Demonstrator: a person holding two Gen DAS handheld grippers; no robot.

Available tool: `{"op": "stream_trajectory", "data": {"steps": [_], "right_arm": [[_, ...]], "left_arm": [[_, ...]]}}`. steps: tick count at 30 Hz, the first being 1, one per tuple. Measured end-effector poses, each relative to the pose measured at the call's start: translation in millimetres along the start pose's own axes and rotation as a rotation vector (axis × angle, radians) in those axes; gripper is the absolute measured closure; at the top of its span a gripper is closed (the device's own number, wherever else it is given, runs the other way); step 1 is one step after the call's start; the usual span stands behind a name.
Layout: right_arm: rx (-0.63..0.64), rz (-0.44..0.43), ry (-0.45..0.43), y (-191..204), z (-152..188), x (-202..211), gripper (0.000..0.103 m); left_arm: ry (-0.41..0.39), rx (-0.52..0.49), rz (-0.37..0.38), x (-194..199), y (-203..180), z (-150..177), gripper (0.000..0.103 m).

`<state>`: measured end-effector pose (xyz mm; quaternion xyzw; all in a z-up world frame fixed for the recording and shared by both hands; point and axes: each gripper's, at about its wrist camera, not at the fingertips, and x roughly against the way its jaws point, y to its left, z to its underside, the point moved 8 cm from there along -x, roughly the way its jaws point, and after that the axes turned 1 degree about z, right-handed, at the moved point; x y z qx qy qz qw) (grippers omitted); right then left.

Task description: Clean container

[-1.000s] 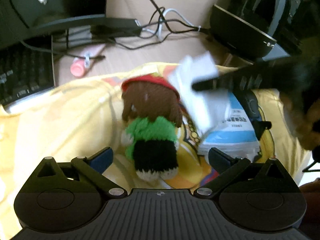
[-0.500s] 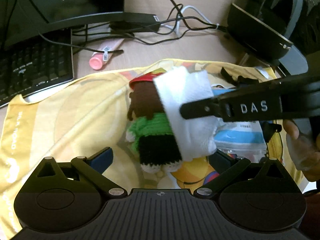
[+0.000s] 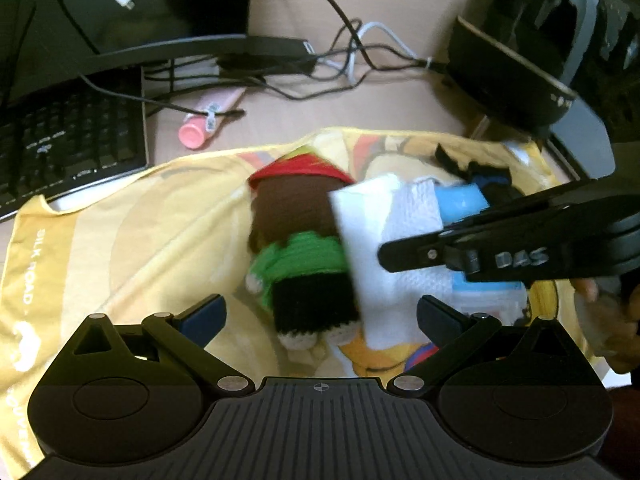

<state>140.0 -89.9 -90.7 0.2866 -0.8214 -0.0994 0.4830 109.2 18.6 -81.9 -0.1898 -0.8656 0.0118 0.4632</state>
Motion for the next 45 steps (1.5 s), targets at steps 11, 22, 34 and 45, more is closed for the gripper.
{"op": "stream_trajectory", "data": {"steps": [11,22,34,45], "right_arm": [[0.154,0.038,-0.016,28.2,-14.3,-16.5,0.061],[0.119,0.116,-0.012,3.0,-11.0,-20.2,0.093],[0.016,0.181,-0.001,-36.6,-15.6,-23.5,0.093],[0.062,0.066,0.034,5.3,-25.0,-49.8,0.093]], "left_arm": [[0.024,-0.025,0.019,-10.3,-3.2,0.5,0.000],[-0.015,0.017,0.078,-12.7,4.8,-6.6,0.000],[-0.080,-0.020,0.160,-43.0,-0.3,-29.9,0.008],[-0.139,-0.131,-0.021,-11.9,20.0,-28.0,0.039]]}}
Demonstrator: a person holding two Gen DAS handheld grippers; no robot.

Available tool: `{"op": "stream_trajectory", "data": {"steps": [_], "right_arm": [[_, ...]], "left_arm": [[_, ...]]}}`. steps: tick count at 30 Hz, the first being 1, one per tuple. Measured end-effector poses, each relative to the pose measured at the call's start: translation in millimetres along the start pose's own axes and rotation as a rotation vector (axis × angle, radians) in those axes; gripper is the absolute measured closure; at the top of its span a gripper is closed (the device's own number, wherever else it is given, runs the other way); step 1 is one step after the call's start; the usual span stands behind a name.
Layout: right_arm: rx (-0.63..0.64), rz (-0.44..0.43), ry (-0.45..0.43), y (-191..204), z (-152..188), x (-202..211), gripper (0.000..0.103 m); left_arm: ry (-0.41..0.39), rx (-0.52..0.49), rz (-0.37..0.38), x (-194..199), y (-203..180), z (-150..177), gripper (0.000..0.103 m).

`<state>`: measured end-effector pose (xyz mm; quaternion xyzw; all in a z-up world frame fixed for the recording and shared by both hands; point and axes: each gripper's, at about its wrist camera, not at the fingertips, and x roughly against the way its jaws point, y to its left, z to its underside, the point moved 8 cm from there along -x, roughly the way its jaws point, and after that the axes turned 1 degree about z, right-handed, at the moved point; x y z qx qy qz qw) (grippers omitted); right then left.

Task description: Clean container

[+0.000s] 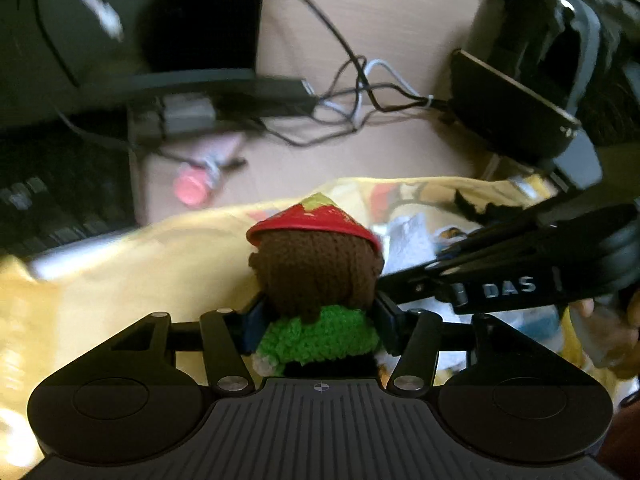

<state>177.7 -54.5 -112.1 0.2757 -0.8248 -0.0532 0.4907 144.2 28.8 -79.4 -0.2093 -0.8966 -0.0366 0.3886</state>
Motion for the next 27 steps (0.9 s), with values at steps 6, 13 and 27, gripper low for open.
{"op": "stream_trajectory", "data": {"steps": [6,13,27], "right_arm": [[0.031,0.026,0.016,7.3,5.3,-10.6,0.095],[0.037,0.115,-0.141,-9.3,-13.7,40.3,0.095],[-0.015,-0.139,-0.039,28.9,-2.2,29.2,0.094]], "left_arm": [[0.052,-0.096,-0.077,9.3,-7.5,10.4,0.019],[0.014,-0.126,-0.040,9.3,-39.8,7.5,0.010],[0.035,-0.146,-0.015,12.2,-53.6,11.2,0.009]]}}
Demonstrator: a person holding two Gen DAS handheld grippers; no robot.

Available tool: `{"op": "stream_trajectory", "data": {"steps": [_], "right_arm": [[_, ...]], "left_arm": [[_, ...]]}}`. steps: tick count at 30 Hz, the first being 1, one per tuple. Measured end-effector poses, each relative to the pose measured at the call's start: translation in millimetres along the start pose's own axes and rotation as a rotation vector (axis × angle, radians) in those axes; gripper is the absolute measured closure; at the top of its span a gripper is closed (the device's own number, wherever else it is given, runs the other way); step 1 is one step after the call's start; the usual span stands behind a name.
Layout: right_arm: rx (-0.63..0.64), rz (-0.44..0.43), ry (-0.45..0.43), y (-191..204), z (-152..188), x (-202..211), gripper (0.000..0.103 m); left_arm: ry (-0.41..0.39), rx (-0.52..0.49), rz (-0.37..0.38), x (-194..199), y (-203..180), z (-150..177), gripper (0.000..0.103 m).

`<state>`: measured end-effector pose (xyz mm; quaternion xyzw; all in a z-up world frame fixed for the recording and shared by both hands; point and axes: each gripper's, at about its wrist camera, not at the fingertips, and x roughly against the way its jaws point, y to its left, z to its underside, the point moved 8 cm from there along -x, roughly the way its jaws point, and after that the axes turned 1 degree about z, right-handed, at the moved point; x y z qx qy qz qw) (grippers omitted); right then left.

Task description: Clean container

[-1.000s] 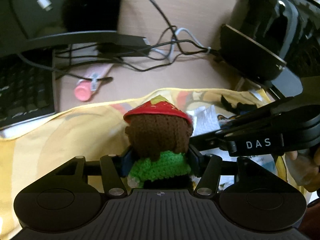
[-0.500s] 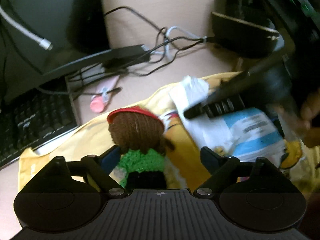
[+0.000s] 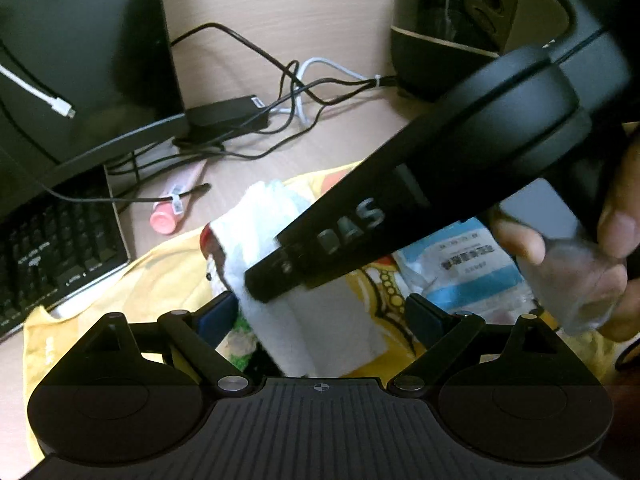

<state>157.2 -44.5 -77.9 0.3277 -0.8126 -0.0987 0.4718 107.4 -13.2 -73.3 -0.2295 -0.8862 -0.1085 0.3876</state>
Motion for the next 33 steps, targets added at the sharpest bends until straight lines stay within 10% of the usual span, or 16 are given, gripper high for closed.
{"op": "stream_trajectory", "data": {"steps": [18,32,33], "right_arm": [[-0.171,0.297,-0.195,-118.5,48.1,109.9,0.094],[-0.110,0.368,-0.154,-139.3,66.5,105.8,0.093],[-0.098,0.370,-0.160,-138.7,66.0,107.6,0.093]], "left_arm": [[0.194,0.066,-0.139,-8.0,0.8,16.7,0.005],[0.125,0.152,-0.194,-53.5,4.5,-14.1,0.004],[0.113,0.153,-0.197,-56.1,3.6,-14.4,0.015]]}}
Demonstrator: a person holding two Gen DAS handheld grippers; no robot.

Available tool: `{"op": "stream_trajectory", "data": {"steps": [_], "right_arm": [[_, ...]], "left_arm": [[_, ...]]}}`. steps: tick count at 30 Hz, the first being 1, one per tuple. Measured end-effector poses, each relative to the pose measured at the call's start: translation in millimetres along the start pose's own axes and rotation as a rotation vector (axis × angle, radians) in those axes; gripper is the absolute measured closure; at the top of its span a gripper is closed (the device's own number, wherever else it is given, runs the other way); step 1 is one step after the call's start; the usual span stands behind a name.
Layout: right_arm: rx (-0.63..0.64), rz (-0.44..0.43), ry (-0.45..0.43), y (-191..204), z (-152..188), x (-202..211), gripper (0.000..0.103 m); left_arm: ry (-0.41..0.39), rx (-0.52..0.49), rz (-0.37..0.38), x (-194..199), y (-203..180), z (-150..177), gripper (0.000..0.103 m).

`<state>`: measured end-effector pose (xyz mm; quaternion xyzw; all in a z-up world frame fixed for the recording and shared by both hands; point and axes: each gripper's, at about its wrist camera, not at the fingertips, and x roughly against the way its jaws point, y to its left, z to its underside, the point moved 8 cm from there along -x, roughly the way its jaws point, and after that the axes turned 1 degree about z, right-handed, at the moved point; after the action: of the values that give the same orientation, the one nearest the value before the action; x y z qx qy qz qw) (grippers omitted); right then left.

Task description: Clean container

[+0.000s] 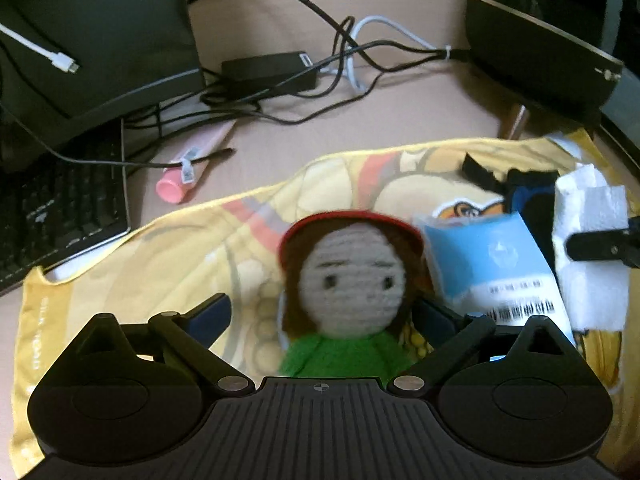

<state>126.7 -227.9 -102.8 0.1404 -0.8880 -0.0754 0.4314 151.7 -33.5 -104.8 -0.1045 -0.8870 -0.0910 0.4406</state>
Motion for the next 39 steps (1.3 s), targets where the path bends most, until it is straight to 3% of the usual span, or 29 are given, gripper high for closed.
{"op": "stream_trajectory", "data": {"steps": [1,6,11,15,18,21,23,25,29,33,35,39], "right_arm": [[0.004,0.001,-0.005,-0.3,-0.8,-0.2,0.093],[0.018,-0.026,-0.025,0.1,-8.8,-0.3,0.093],[0.012,-0.070,-0.042,1.8,-15.1,1.2,0.093],[0.007,-0.080,-0.044,0.7,-15.3,-3.3,0.093],[0.019,-0.080,-0.051,-0.5,-14.2,0.7,0.093],[0.045,-0.044,-0.076,-6.9,-16.1,6.7,0.093],[0.021,-0.061,-0.093,-10.7,-22.1,9.0,0.093],[-0.009,-0.155,-0.094,-2.9,-30.5,8.6,0.093],[0.008,-0.311,-0.008,30.6,-30.6,-9.0,0.093],[0.102,-0.294,0.052,44.7,-17.0,-21.1,0.093],[0.098,-0.291,0.052,38.4,-16.3,-15.4,0.093],[0.066,-0.181,0.050,11.3,-9.3,-13.4,0.092]], "left_arm": [[-0.001,0.002,0.012,-2.4,-2.7,0.4,0.036],[0.001,0.000,0.009,5.0,2.5,1.7,0.038],[0.009,0.021,-0.169,16.6,49.6,3.6,0.037],[0.063,0.078,-0.236,11.7,79.7,12.1,0.029],[0.020,0.114,-0.264,30.8,88.0,5.2,0.008],[-0.058,0.138,-0.293,66.5,89.8,-9.6,0.008],[-0.125,0.155,-0.225,91.1,77.9,-19.1,0.005],[-0.147,0.139,-0.073,98.0,52.0,-21.9,0.003],[-0.031,0.042,0.120,58.7,-15.0,-6.0,0.002],[0.087,-0.042,0.177,24.7,-62.1,11.4,0.002],[0.104,-0.070,0.193,20.9,-74.1,14.0,0.002],[0.107,-0.096,0.193,23.0,-77.6,16.1,0.002]]}}
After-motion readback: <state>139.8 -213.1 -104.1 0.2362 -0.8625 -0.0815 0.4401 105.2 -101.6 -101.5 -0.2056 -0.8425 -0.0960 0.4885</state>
